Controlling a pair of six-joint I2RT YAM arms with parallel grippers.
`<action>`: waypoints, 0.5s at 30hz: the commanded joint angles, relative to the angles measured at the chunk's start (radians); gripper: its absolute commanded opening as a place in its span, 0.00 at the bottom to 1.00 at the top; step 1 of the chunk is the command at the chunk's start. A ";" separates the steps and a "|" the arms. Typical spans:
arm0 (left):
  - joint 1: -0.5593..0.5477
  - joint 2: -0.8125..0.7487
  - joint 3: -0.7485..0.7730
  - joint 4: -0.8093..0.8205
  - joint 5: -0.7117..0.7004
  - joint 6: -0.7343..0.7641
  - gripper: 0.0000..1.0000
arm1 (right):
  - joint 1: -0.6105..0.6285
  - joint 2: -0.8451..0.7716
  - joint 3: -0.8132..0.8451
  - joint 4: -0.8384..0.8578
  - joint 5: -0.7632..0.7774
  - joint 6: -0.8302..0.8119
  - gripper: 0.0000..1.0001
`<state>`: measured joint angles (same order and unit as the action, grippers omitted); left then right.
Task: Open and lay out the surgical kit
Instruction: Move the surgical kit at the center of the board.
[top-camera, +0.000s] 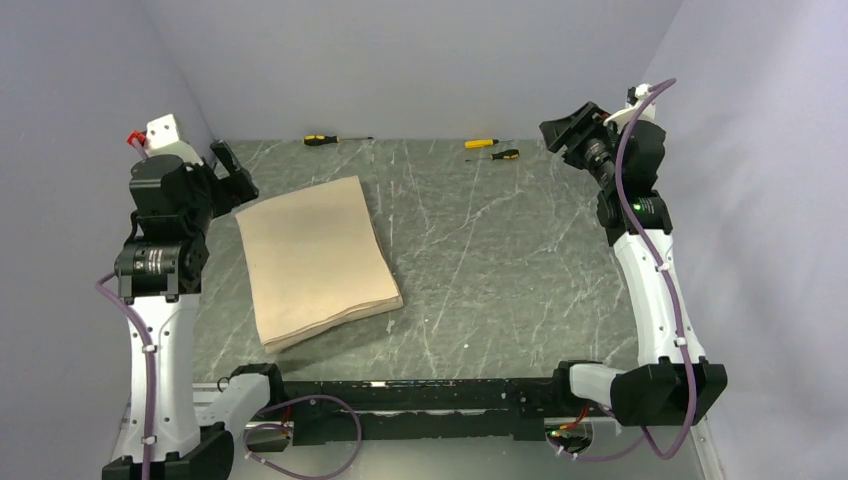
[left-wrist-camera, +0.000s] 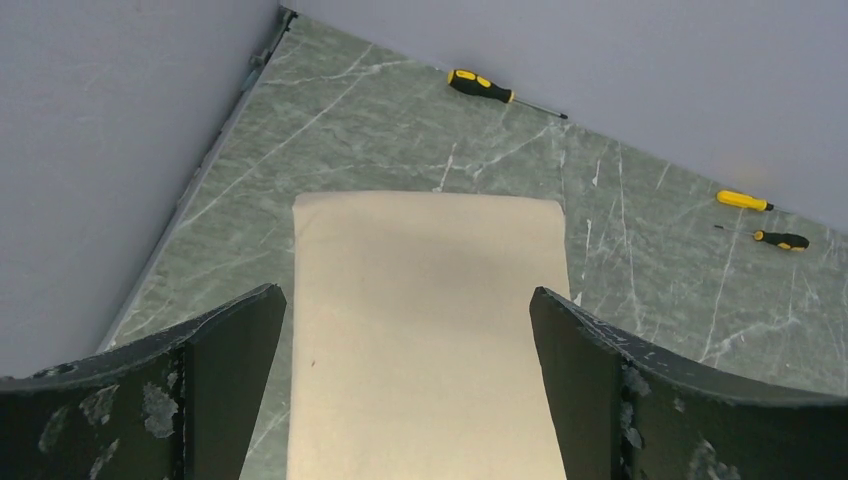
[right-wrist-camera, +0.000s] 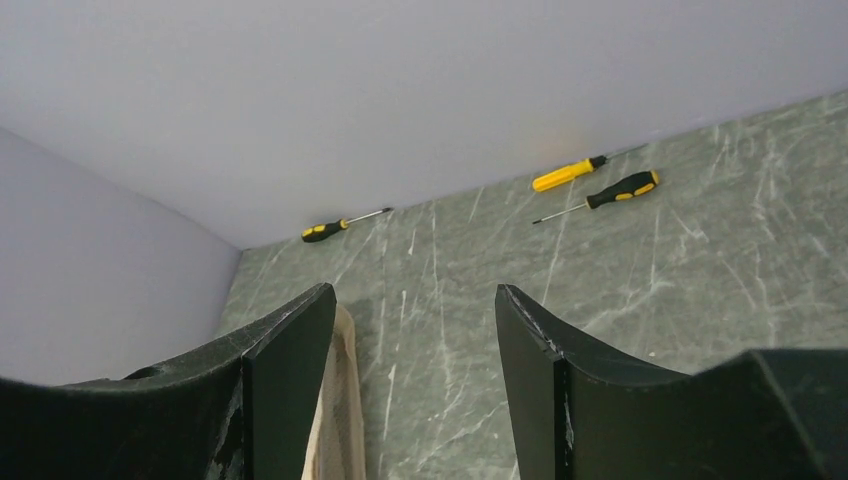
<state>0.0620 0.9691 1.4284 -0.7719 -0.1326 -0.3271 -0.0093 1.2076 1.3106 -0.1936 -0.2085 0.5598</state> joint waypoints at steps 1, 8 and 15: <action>-0.001 -0.041 -0.032 0.018 -0.051 -0.011 0.99 | 0.005 0.017 -0.009 0.041 -0.044 0.041 0.64; -0.001 -0.080 -0.251 -0.048 -0.060 -0.032 0.99 | 0.076 0.078 -0.032 0.035 -0.067 0.061 0.63; 0.004 -0.011 -0.266 -0.182 -0.228 -0.203 0.99 | 0.144 0.156 -0.043 -0.012 -0.064 0.063 0.63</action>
<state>0.0616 0.9314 1.1320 -0.8944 -0.2573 -0.4232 0.1036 1.3315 1.2652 -0.1974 -0.2535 0.6125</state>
